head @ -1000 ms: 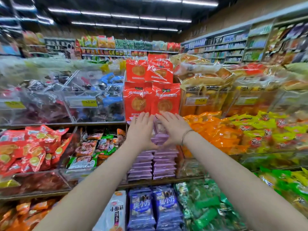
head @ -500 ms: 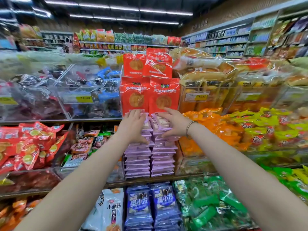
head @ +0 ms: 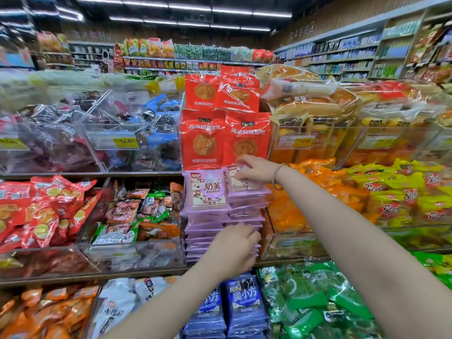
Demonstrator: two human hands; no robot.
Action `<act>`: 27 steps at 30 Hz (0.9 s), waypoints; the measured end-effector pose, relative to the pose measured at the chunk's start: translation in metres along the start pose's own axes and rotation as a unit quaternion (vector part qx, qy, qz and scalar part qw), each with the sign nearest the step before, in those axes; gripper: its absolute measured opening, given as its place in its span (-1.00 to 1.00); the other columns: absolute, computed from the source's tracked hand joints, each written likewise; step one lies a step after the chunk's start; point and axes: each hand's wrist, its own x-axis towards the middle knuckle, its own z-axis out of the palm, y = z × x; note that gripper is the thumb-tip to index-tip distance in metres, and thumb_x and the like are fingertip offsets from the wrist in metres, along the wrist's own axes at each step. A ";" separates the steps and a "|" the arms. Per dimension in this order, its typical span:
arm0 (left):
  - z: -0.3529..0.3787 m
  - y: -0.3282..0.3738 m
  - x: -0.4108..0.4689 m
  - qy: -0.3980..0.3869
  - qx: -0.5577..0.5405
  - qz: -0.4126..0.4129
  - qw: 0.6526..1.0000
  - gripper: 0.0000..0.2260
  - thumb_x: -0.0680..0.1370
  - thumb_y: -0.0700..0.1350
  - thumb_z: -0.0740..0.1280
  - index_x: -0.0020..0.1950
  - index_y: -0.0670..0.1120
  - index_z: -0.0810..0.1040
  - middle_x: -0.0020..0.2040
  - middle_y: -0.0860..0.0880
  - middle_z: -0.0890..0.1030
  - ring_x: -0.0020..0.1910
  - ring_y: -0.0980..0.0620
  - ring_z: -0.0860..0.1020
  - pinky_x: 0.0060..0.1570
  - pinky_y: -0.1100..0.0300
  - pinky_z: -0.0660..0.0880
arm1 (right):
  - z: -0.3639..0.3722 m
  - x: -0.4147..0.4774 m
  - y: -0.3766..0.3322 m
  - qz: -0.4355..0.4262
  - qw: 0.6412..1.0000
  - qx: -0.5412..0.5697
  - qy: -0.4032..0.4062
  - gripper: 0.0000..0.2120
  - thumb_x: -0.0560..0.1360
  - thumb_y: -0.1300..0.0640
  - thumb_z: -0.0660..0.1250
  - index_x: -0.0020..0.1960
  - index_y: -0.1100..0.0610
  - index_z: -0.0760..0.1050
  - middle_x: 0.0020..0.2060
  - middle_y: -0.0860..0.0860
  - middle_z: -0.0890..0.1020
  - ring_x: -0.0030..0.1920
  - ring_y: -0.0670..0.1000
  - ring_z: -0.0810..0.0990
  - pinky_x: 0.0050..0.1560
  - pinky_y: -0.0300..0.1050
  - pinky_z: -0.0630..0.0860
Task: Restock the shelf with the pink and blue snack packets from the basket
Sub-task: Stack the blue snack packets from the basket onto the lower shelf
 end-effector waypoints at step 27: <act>-0.064 -0.084 0.054 -0.381 -0.502 -0.116 0.768 -0.74 0.63 -0.06 0.19 0.27 -0.12 0.46 0.24 -0.11 0.56 0.14 -0.07 0.59 0.15 0.09 0.53 | 0.013 0.022 0.021 0.033 0.998 0.041 0.027 -0.38 0.46 -0.36 0.10 0.27 0.09 0.40 -0.01 -0.08 0.42 -0.01 -0.02 0.41 -0.12 -0.16 0.29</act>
